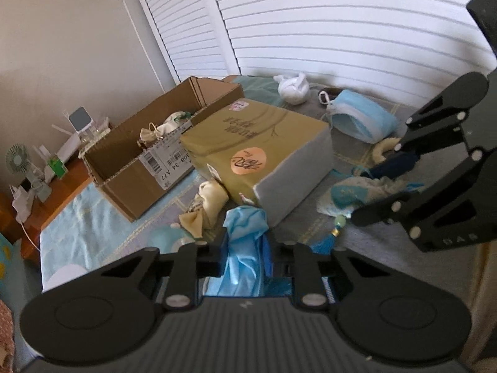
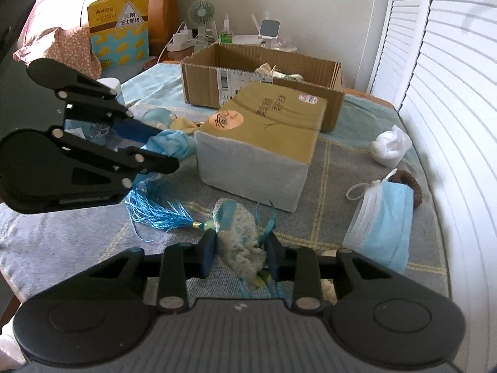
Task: Organize soft objects
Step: 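Grasp the folded blue face mask with the left tool, then lift the blue patterned pouch with the right tool and release it into the box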
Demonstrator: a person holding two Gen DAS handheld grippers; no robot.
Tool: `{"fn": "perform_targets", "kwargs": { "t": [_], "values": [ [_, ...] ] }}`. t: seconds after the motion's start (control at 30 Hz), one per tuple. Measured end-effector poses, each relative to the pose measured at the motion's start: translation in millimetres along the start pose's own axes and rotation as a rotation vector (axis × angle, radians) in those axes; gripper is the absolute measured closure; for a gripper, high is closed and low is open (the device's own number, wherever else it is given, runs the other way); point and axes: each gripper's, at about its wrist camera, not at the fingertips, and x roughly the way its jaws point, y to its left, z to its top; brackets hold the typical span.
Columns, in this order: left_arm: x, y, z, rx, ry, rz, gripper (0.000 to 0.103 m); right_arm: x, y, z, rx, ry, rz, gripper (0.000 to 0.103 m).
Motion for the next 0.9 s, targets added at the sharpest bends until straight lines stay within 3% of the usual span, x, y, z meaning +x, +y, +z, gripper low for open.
{"fn": "perform_targets", "kwargs": {
  "t": [0.5, 0.9],
  "values": [
    [-48, 6, -4, -0.05, -0.032, -0.056, 0.082, -69, -5, 29, -0.05, -0.164, -0.01, 0.066],
    [-56, 10, -8, -0.058, -0.076, -0.083, 0.082, -71, -27, 109, -0.104, -0.298, -0.036, 0.065]
  ]
}}
